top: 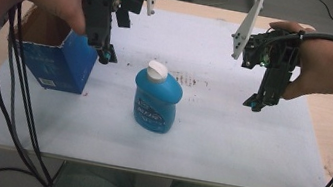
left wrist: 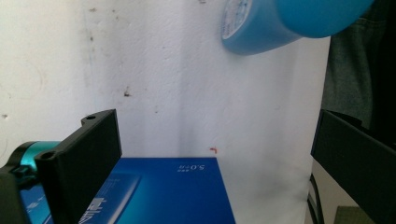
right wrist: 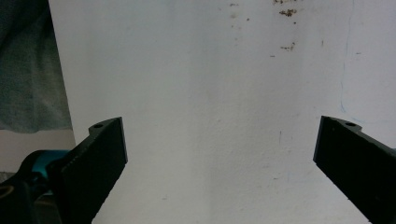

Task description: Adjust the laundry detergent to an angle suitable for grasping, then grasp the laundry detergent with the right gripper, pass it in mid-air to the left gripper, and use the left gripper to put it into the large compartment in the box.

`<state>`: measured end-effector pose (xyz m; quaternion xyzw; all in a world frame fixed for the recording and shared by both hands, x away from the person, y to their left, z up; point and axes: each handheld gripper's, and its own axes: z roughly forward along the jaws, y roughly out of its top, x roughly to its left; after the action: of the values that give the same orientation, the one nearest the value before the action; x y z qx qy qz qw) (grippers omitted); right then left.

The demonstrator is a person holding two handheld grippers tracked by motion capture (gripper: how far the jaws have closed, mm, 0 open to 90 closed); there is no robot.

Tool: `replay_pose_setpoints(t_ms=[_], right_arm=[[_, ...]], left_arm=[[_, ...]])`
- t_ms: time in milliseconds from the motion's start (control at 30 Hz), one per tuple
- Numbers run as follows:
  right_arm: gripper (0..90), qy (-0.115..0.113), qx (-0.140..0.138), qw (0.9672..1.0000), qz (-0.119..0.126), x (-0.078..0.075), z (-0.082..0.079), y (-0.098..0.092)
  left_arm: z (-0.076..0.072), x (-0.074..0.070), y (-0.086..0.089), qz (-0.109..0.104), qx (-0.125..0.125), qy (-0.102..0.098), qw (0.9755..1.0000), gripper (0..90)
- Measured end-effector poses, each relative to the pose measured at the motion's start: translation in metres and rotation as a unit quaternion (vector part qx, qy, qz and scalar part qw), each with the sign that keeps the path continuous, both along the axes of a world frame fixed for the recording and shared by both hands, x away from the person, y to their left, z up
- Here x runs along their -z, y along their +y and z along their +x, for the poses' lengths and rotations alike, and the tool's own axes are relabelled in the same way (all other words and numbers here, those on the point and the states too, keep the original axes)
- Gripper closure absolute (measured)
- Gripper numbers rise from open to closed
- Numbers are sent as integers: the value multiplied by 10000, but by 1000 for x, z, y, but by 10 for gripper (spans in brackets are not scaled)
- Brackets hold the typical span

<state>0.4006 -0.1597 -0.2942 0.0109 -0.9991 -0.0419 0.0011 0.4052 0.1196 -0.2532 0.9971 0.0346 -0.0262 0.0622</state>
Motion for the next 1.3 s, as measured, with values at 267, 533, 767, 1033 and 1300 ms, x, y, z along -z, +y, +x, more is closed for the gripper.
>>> replay_pose_setpoints(t_ms=[267, 533, 767, 1033, 1300], right_arm=[[18, -11, 4, 10000, -13, -1, -1, 0], [18, -38, 23, 10000, -25, -2, -4, 0], [18, -49, 19, 10000, -29, -3, -4, -2], [18, -44, 33, 10000, -43, -3, -3, -2], [17, -81, 57, 9999, -20, -5, -6, -4]], left_arm=[[12, -6, 2, 103, -81, -4, 9999, 17], [16, -6, 1, 77, -106, -65, 9999, 17], [16, -8, -1, 56, -20, -143, 9999, 17], [17, -10, -1, 43, 6, -176, 9998, 17], [16, -10, 0, 78, 19, -173, 9998, 17]])
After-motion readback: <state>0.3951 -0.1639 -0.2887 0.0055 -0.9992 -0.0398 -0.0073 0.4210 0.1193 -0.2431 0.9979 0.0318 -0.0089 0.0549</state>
